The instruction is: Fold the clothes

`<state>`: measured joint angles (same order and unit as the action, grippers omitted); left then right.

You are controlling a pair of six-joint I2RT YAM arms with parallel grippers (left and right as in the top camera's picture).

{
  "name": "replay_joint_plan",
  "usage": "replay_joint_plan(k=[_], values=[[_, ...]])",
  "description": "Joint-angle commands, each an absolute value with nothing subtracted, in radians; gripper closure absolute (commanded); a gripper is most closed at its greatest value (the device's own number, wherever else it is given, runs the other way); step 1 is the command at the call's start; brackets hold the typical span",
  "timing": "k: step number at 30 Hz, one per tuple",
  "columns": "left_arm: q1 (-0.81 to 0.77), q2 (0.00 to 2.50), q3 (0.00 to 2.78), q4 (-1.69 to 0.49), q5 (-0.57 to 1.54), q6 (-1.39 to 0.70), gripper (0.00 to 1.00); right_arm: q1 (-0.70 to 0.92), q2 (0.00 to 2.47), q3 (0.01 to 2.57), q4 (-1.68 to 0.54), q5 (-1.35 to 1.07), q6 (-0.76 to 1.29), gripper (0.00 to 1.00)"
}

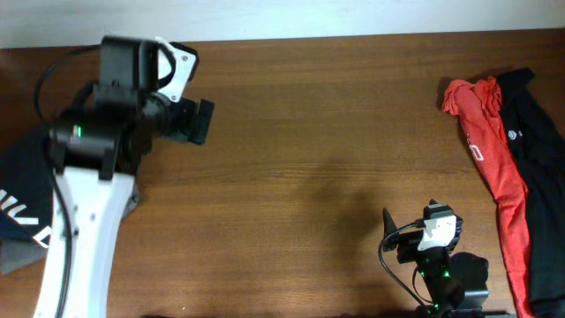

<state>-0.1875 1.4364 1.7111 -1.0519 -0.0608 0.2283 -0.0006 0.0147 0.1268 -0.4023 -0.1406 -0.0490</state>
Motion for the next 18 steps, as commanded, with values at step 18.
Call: replay_joint_plan(k=[18], values=[[0.036,0.505,0.624,-0.512,-0.021,0.267,0.01,-0.007,0.006,0.118,-0.397,-0.15,-0.045,0.01]])
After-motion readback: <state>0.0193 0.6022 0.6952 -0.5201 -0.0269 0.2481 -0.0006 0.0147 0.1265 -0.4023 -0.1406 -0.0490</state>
